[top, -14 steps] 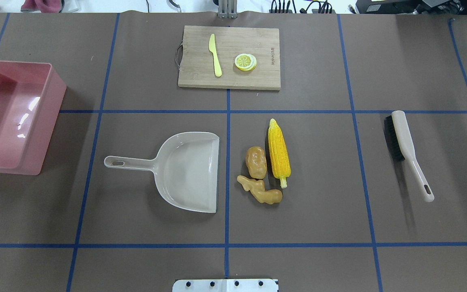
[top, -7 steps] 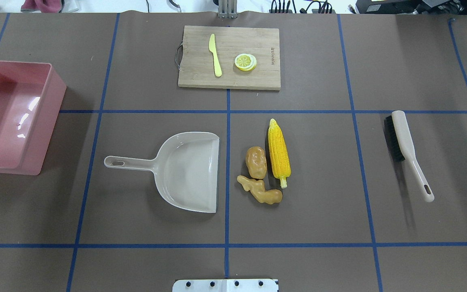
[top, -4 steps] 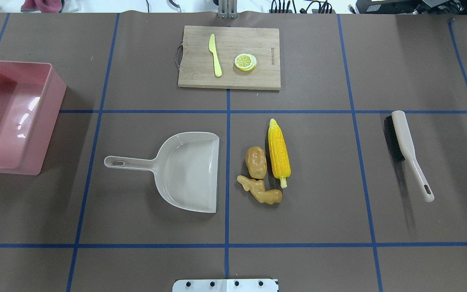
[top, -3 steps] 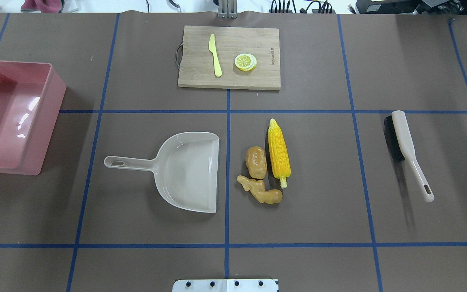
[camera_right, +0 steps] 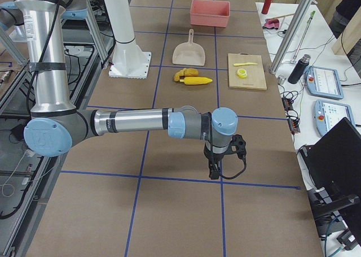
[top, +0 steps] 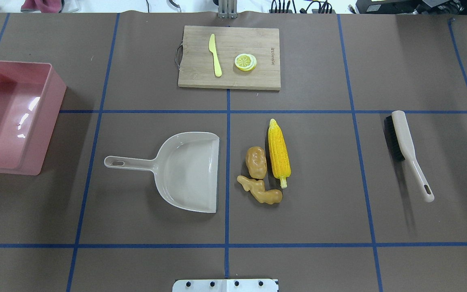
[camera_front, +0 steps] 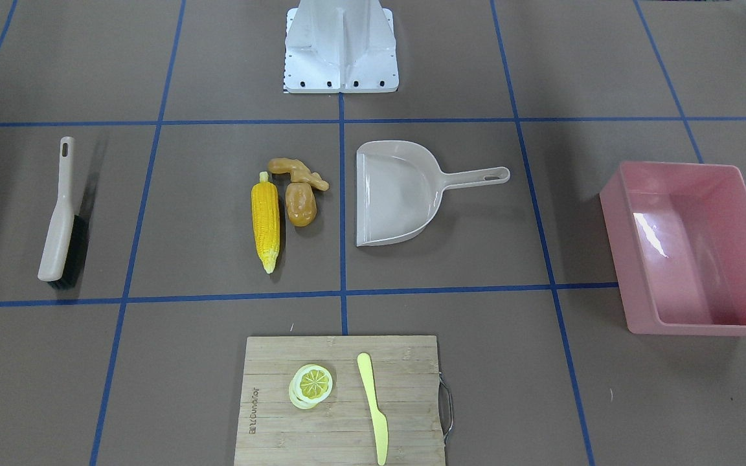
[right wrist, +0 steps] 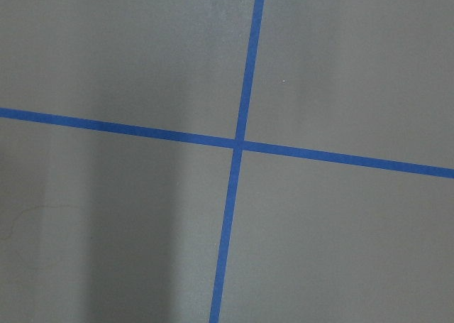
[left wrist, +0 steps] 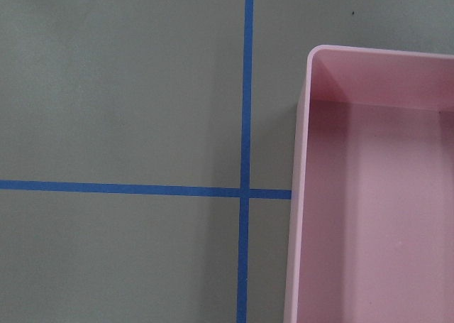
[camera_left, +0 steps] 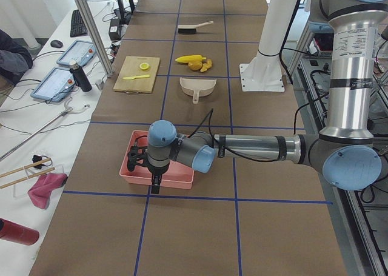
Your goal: Sweep and dump trash into bin
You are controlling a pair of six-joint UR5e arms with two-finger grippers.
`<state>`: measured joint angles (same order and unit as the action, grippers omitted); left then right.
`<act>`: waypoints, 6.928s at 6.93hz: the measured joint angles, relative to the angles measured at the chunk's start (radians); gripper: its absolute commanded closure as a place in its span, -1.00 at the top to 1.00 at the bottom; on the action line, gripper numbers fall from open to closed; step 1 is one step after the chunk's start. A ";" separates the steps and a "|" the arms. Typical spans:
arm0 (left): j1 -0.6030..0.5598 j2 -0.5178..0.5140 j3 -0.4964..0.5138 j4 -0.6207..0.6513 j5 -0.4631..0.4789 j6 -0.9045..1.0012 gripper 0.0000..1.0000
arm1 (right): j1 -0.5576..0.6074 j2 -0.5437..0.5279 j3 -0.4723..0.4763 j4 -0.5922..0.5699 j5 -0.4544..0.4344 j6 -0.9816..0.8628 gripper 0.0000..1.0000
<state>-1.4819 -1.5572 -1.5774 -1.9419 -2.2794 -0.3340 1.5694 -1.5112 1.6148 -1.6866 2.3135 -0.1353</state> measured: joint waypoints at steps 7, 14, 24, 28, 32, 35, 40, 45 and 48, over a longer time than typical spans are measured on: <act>0.050 -0.001 -0.057 -0.049 -0.003 -0.001 0.96 | -0.004 -0.009 0.103 -0.003 0.011 0.033 1.00; 0.351 -0.010 -0.320 -0.133 -0.025 0.015 0.96 | -0.324 -0.228 0.531 0.007 0.062 0.431 1.00; 0.748 -0.216 -0.366 -0.055 0.029 0.298 0.96 | -0.662 -0.164 0.284 0.379 -0.110 0.810 1.00; 0.759 -0.247 -0.361 -0.051 0.027 0.281 0.96 | -0.724 -0.148 0.244 0.366 -0.103 0.897 0.20; 0.777 -0.267 -0.333 0.003 0.057 0.290 0.96 | -0.744 -0.193 0.316 0.337 -0.098 0.940 -1.00; 0.752 -0.266 -0.345 0.031 0.073 0.331 0.96 | -0.673 -0.210 0.369 0.287 -0.095 0.905 -1.00; 0.738 -0.247 -0.350 0.006 0.197 0.504 0.96 | -0.790 0.167 0.519 -0.171 -0.171 0.918 -1.00; 0.797 -0.304 -0.283 -0.005 0.197 0.638 0.96 | -1.004 0.259 0.556 -0.258 -0.233 1.066 -1.00; 0.804 -0.305 -0.256 -0.007 0.196 0.650 0.96 | -1.150 0.257 0.541 -0.247 -0.326 1.173 -1.00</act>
<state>-0.6782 -1.8623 -1.8335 -1.9488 -2.0835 0.3156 0.4194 -1.2540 2.1558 -1.9338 1.9879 1.0378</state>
